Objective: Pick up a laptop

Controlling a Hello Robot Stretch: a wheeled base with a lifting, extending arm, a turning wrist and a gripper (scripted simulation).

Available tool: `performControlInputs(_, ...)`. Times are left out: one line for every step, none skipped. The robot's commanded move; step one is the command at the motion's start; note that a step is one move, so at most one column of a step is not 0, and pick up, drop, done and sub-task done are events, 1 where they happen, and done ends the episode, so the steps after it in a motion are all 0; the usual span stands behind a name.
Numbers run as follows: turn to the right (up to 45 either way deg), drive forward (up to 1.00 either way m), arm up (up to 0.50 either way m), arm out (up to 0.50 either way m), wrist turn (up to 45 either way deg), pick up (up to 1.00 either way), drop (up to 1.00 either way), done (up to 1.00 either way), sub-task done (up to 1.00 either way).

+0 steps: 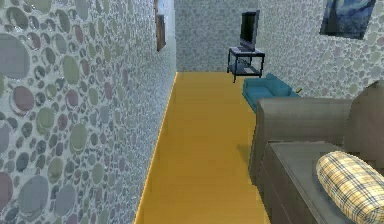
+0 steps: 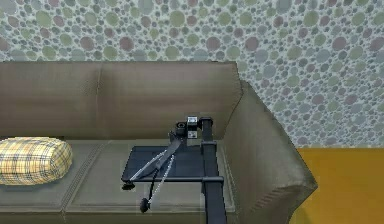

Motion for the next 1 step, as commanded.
performControlInputs(0.0, 0.00, 0.00, 0.00, 45.0, 0.00, 0.00, 0.00, 0.00)
